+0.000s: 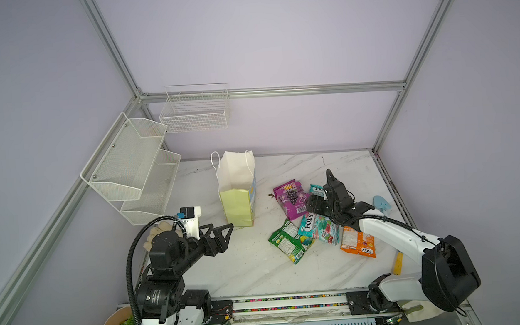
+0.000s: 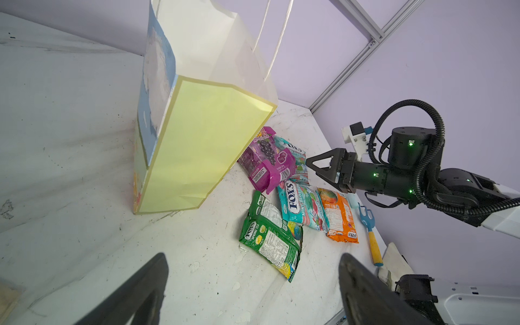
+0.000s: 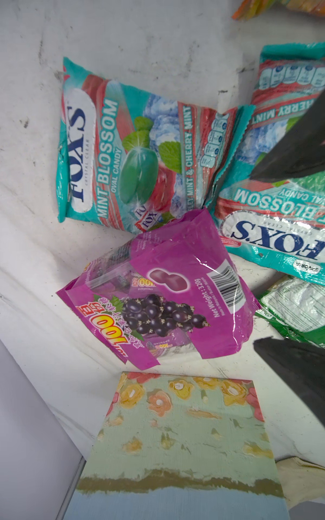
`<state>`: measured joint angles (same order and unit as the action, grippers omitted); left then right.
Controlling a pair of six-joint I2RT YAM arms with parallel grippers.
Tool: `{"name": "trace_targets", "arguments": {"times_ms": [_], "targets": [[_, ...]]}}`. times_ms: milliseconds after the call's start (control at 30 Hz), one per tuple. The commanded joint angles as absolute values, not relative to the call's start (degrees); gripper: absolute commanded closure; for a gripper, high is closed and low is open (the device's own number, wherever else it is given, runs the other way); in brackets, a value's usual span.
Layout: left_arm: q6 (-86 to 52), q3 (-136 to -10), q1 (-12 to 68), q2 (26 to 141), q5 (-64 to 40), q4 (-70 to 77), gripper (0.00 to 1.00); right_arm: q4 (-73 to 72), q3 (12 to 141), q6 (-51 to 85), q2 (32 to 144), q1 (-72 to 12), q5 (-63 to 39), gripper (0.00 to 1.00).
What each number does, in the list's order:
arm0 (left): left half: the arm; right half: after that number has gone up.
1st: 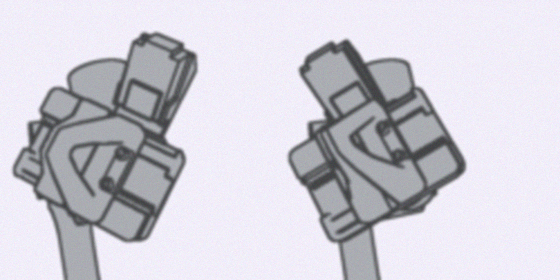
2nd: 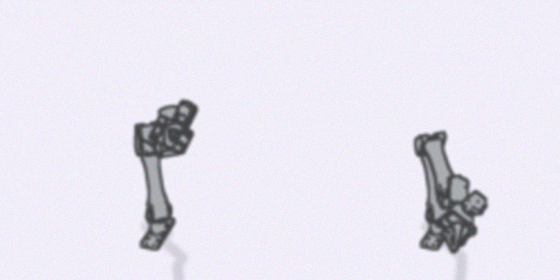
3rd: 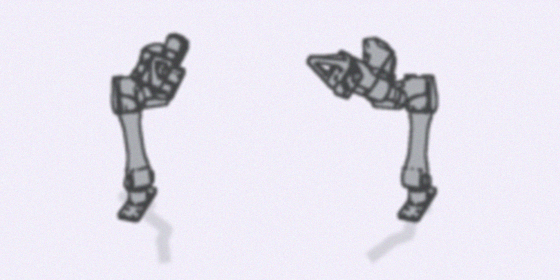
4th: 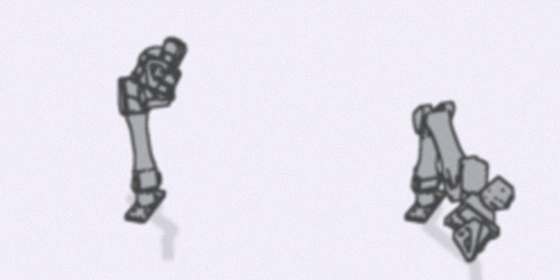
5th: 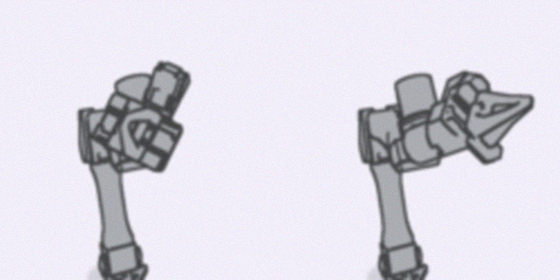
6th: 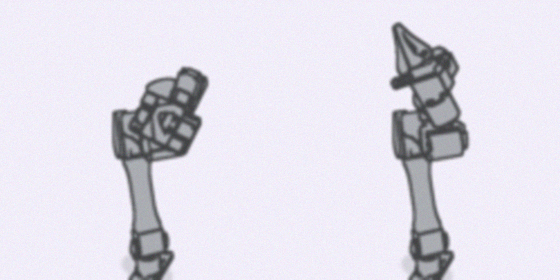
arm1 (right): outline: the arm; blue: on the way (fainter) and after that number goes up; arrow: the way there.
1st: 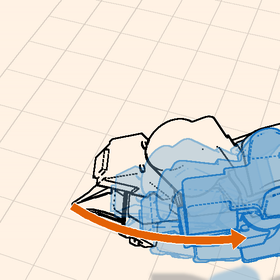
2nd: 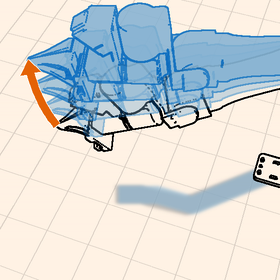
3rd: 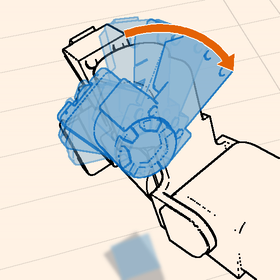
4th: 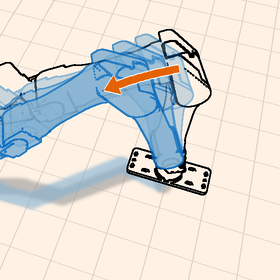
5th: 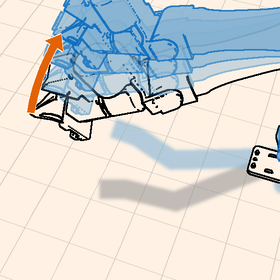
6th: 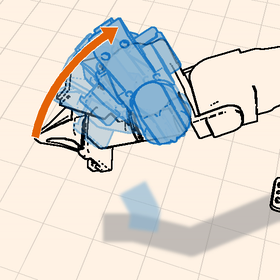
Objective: Place the snacks into the paper bag
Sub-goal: Pick up the snack at the center of the table.
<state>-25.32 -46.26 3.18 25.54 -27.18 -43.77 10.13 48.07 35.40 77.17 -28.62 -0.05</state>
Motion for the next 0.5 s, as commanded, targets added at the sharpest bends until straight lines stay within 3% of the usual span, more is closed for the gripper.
{"name": "trace_targets", "arguments": {"times_ms": [0, 100, 267, 467], "targets": [[-24.2, -47.7, 3.5, 25.8, -27.3, -40.9, 0.07, 7.4, 46.5, 38.9, 77.6, -28.8, -0.2, 0.12], [-25.1, -48.3, 3.5, 25.1, -27.2, -40.5, 0.07, 7.1, 46.3, 41.1, 78.4, -28.8, 0.0, 0.12], [-25.7, -48.5, 3.5, 25.3, -27.5, -39.1, 0.07, 5.0, 46.2, 44.0, 80.4, -28.7, 1.9, 0.03], [-27.8, -48.4, 3.5, 25.9, -28.4, -37.1, 0.07, -2.6, 44.8, 48.7, 83.7, -28.7, -4.6, 0.03]]}}
